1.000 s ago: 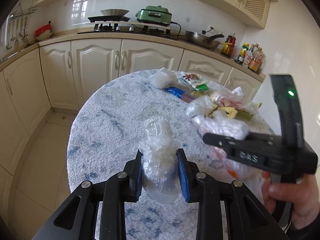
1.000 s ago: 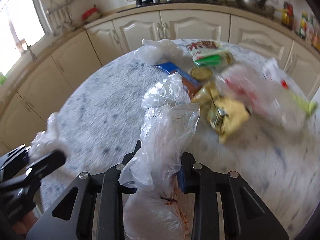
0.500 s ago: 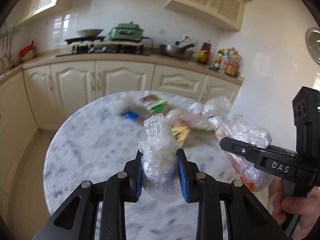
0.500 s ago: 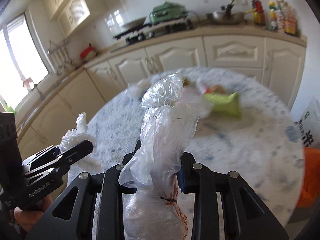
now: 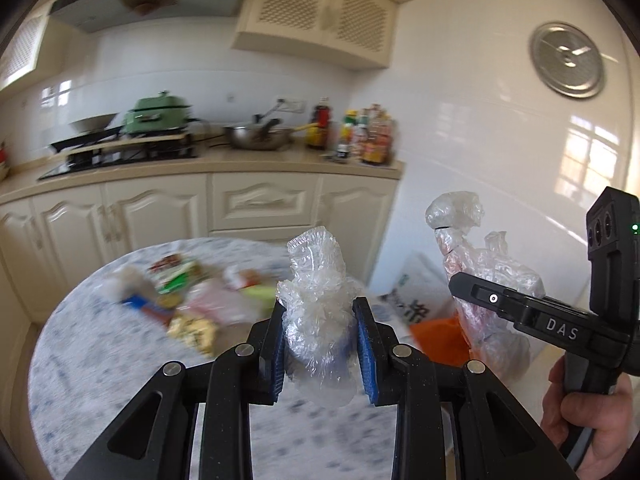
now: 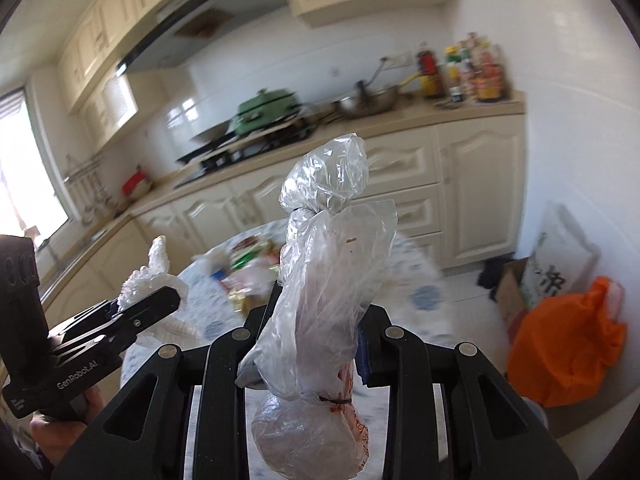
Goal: Collect trash
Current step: 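Carry both held plastics to the blue bin and release them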
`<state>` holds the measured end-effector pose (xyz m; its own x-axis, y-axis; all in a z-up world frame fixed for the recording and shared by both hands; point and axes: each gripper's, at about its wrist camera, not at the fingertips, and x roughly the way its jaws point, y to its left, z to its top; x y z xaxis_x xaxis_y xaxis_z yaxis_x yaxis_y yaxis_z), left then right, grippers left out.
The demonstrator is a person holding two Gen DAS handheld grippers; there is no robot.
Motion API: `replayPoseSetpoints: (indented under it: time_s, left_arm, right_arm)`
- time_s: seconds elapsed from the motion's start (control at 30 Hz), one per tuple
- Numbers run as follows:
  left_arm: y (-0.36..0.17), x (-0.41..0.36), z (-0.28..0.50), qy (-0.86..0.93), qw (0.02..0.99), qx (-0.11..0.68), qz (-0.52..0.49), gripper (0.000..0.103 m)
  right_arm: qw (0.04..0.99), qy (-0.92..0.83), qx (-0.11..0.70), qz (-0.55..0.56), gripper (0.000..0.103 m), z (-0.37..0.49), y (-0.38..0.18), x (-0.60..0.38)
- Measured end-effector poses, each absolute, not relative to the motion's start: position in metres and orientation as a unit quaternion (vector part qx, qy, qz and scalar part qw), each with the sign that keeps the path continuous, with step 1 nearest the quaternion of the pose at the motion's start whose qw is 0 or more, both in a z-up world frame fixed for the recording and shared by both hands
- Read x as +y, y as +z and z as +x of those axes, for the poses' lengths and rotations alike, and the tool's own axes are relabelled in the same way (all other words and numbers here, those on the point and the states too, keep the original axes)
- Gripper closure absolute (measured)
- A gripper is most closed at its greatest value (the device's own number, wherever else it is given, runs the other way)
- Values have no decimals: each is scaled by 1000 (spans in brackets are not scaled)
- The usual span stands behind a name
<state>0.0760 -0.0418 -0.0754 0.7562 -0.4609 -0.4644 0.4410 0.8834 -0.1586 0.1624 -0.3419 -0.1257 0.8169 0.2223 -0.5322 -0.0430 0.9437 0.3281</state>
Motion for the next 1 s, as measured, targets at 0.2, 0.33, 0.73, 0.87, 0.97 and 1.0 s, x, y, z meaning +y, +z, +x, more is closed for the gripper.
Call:
replayPoseSetpoints:
  time_s: [0.2, 0.33, 0.73, 0.87, 0.97, 1.0]
  left_arm:
    - [-72, -91, 77, -299, 920, 252, -11, 77]
    - [-73, -132, 84, -335, 907, 257, -5, 77]
    - [-137, -263, 134, -416, 843, 339, 22, 77]
    - [-163, -300, 156, -425, 825, 371, 32, 77]
    - [-184, -332, 173, -430, 810, 396, 41, 77]
    - [-192, -343, 179, -431, 805, 406, 44, 77]
  right_arm:
    - [944, 1, 283, 172, 74, 129, -124, -407]
    - [940, -45, 282, 186, 74, 106, -130, -450]
    - [901, -144, 333, 239, 74, 72, -204, -542]
    - [885, -156, 355, 259, 74, 69, -236, -565]
    - [872, -165, 372, 270, 74, 70, -259, -581]
    - [867, -168, 380, 277, 74, 71, -270, -588]
